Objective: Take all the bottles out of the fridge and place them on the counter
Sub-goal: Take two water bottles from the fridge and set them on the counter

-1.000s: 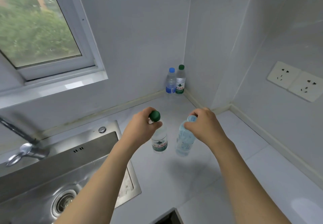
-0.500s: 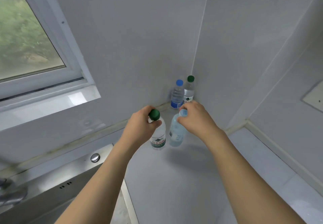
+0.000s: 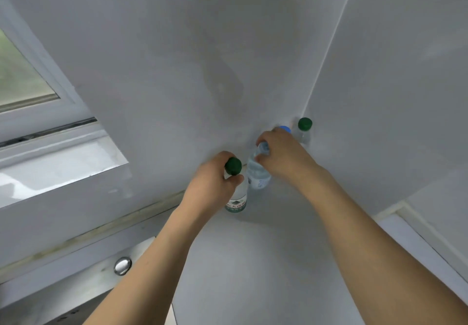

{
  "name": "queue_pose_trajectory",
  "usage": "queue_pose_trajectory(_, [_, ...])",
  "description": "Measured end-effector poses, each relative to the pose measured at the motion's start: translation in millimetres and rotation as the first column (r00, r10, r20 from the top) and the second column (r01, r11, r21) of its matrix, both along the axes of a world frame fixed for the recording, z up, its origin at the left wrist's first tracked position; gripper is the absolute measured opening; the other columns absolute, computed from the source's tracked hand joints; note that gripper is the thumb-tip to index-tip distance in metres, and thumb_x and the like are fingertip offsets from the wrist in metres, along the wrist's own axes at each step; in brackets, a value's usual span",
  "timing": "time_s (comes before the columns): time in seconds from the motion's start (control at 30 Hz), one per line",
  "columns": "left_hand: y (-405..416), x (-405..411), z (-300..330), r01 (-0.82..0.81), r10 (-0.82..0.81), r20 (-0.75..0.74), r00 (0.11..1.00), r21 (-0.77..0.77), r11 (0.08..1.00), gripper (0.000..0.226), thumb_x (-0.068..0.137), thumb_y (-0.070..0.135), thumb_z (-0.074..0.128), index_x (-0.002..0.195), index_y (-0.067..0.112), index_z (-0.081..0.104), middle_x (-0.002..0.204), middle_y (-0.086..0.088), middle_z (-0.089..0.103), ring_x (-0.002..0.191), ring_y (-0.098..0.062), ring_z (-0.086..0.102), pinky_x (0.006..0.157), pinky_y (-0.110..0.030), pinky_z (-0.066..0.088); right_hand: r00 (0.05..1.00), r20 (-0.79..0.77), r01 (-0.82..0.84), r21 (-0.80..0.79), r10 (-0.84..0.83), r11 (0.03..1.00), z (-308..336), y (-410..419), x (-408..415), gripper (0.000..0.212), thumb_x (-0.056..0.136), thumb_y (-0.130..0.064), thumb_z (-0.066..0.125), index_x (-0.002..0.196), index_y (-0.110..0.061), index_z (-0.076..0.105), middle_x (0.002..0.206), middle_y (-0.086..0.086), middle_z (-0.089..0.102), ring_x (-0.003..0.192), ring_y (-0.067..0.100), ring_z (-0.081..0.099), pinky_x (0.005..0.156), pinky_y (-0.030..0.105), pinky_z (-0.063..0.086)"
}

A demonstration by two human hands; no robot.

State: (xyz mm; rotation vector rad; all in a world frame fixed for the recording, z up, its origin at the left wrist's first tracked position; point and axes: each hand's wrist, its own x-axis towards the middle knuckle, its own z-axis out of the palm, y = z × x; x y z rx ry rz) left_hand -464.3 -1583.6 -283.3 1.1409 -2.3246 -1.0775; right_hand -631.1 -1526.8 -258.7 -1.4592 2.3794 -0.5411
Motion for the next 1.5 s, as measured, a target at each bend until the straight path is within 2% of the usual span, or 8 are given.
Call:
queue_pose_trajectory(0.23, [-26,-19,-21,-0.024,0.023,0.039,0.999,0.025,0.999,0.021,0.085,0.025,0.069,0.102,0.027,0.057,0.093,0.007,0.063,0.091,-0.019,0.059,0.075,-0.032,0.048,1.000,-0.013,0.003,0.035,-0.003,0.999,-20,-28,-20,0.028,0.087,-0.016,0.059,0.115,-0.014,0.059,0.115,0.004,0.047,0.101,0.022,0.052,0.079,0.029,0.043])
queue_pose_trajectory(0.37, [-34,-28,-26,-0.008,0.007,0.027,1.000,0.042,0.999,0.020,0.086,0.024,0.068,0.103,0.027,0.057,0.095,0.007,0.062,0.093,-0.018,0.059,0.077,-0.033,0.050,1.000,-0.013,0.001,0.039,0.000,0.999,-30,-34,-24,0.027,0.088,-0.017,0.060,0.115,-0.013,0.060,0.114,0.006,0.048,0.099,0.023,0.054,0.082,0.033,0.048])
queue_pose_trajectory(0.67, [-47,-42,-25,0.045,-0.044,0.020,0.999,-0.043,0.998,0.021,0.087,0.018,0.068,0.106,0.017,0.060,0.091,0.005,0.058,0.085,-0.017,0.056,0.070,-0.029,0.047,1.000,-0.015,-0.015,-0.003,0.015,1.000,-42,-40,-32,0.027,0.088,-0.015,0.060,0.114,-0.013,0.059,0.112,0.006,0.048,0.095,0.022,0.053,0.079,0.031,0.046])
queue_pose_trajectory(0.9, [-52,-37,-33,0.039,-0.037,0.018,0.999,-0.082,0.996,0.024,0.088,0.021,0.067,0.110,0.020,0.057,0.097,0.007,0.061,0.088,-0.012,0.054,0.067,-0.021,0.038,1.000,-0.005,-0.022,-0.076,0.021,0.997,-56,-38,-29,0.035,0.091,-0.016,0.060,0.125,-0.011,0.054,0.117,0.010,0.048,0.102,0.028,0.054,0.089,0.042,0.046])
queue_pose_trajectory(1.07, [-50,-43,-29,0.047,-0.043,0.055,0.998,-0.085,0.995,0.029,0.090,0.022,0.065,0.117,0.018,0.054,0.100,0.009,0.055,0.088,-0.008,0.049,0.066,-0.016,0.032,1.000,-0.010,0.000,-0.104,-0.001,0.995,-56,-28,-24,0.056,0.094,-0.021,0.060,0.144,-0.010,0.038,0.133,0.012,0.044,0.118,0.028,0.048,0.103,0.037,0.039])
queue_pose_trajectory(1.2, [-50,-39,-18,0.094,-0.077,0.167,0.983,-0.098,0.991,0.033,0.090,0.027,0.064,0.120,0.017,0.053,0.114,-0.004,0.060,0.100,-0.024,0.058,0.078,-0.028,0.045,0.997,0.063,0.046,-0.135,-0.038,0.990,-43,-4,-13,0.060,0.094,-0.021,0.060,0.147,-0.011,0.033,0.146,0.009,0.035,0.130,0.024,0.040,0.104,0.026,0.030])
queue_pose_trajectory(1.33, [-41,-30,-5,0.142,-0.079,0.282,0.956,-0.213,0.967,0.067,0.091,0.044,0.060,0.148,0.020,0.034,0.148,0.000,0.043,0.130,-0.023,0.046,0.100,-0.031,0.040,0.995,0.049,0.090,-0.159,-0.083,0.983,-25,30,-3,0.057,0.091,-0.016,0.061,0.143,-0.009,0.039,0.141,0.010,0.043,0.125,0.027,0.045,0.102,0.031,0.036])
queue_pose_trajectory(1.5, [4,-27,26,0.267,-0.147,0.300,0.943,-0.413,0.871,0.062,0.095,0.041,0.055,0.147,0.015,0.033,0.150,-0.002,0.039,0.131,-0.025,0.043,0.100,-0.036,0.041,0.984,0.007,0.174,-0.203,-0.176,0.964,8,97,7,0.059,0.086,-0.015,0.063,0.141,-0.012,0.042,0.140,0.010,0.045,0.128,0.027,0.044,0.104,0.031,0.036])
